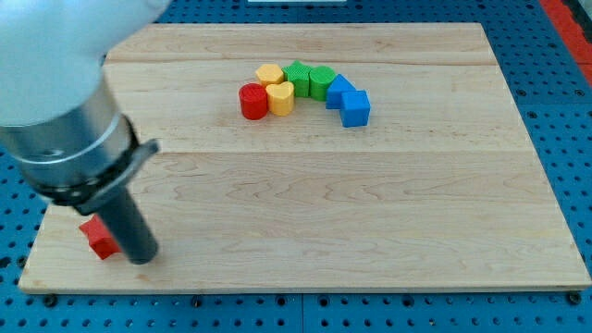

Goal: Slide the red circle towards bottom left

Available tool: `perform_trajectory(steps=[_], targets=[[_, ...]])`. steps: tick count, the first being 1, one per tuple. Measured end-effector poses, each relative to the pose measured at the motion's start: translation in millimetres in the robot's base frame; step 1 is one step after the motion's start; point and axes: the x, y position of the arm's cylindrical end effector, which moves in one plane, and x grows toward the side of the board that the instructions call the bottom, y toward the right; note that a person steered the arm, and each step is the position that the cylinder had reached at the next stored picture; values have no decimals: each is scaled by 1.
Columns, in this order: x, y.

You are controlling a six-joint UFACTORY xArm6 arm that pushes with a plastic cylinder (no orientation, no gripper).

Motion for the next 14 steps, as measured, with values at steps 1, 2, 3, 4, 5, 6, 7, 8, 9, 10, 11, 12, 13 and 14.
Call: perform_trajectory(steps=[1, 2, 3, 4, 5, 6, 7, 8, 9, 10, 11, 12, 13, 14], targets=[[0, -21], [0, 7], [-27, 28], [-41, 10], [-41, 5], [-41, 2], [-41, 2], [-41, 4], [-52, 61], [-91, 84], [-146, 79], [-203, 79], [-247, 73], [-284, 65]])
